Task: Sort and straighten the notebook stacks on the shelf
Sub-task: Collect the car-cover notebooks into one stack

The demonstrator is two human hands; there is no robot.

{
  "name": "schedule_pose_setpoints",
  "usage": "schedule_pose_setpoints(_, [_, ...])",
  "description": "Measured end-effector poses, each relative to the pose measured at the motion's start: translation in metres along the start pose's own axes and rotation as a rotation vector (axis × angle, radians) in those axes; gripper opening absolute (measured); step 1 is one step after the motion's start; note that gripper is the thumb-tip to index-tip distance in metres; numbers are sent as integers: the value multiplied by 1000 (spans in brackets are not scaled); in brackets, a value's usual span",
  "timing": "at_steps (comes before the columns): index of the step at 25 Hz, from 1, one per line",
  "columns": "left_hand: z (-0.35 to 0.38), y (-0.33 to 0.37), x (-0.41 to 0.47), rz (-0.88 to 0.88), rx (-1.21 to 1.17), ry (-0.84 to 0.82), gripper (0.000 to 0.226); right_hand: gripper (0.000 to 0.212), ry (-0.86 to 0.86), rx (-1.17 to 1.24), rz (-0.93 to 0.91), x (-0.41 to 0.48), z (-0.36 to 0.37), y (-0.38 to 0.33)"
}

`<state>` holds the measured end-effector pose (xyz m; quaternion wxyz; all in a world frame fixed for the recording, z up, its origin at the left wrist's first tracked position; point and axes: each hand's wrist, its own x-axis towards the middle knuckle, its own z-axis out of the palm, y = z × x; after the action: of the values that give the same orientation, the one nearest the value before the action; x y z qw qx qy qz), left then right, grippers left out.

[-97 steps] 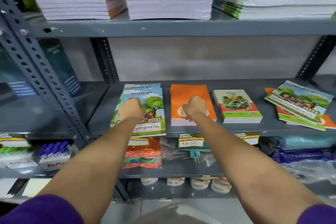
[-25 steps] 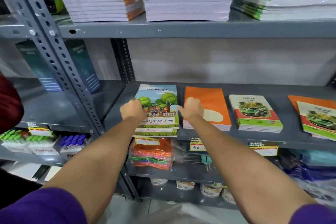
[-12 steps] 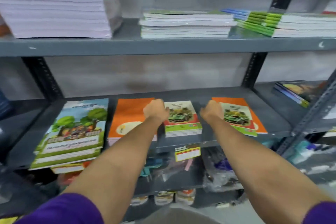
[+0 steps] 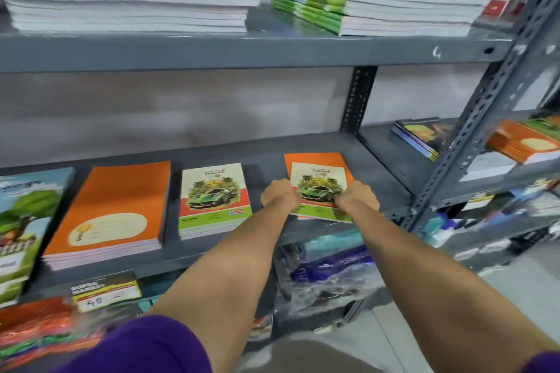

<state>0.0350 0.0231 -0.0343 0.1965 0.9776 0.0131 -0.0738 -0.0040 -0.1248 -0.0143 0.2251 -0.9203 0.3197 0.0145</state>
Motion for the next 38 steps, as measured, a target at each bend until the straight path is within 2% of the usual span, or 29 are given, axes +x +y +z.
schedule_pose_setpoints(4, [7,0,9,-59,-56,-18,35,31,-92,225,58,18,-3,-1])
schedule_pose_setpoints(8, [-9,-5,9,-37,-93,6,36,36,-127,457,104,32,-1,-6])
schedule_pose_setpoints(12, [-42,-28,7,-50,-200,108,40,20,-107,551,17,28,-7,-42])
schedule_pose_setpoints(14, [-63,-51,4,-78,-227,177,39,23,-106,573,-40,15,-6,-71])
schedule_pose_setpoints(18, [-93,-116,-12,-183,-229,291,33,55,-197,566,-135,-25,22,-122])
schedule_pose_setpoints(20, [-98,-145,-22,-230,-210,300,33,59,-235,566,-143,-41,40,-136])
schedule_pose_setpoints(25, [-91,-180,-44,-291,-134,240,24,38,-271,401,-176,-71,79,-137])
schedule_pose_setpoints(30, [-91,-177,-46,-307,-87,262,23,36,-242,363,-178,-73,84,-136])
schedule_pose_setpoints(35, [-93,-144,-36,-266,0,294,18,33,-238,486,-116,-50,61,-118])
schedule_pose_setpoints(38, [-84,-103,-26,-184,5,256,17,29,-141,326,-160,-19,36,-92])
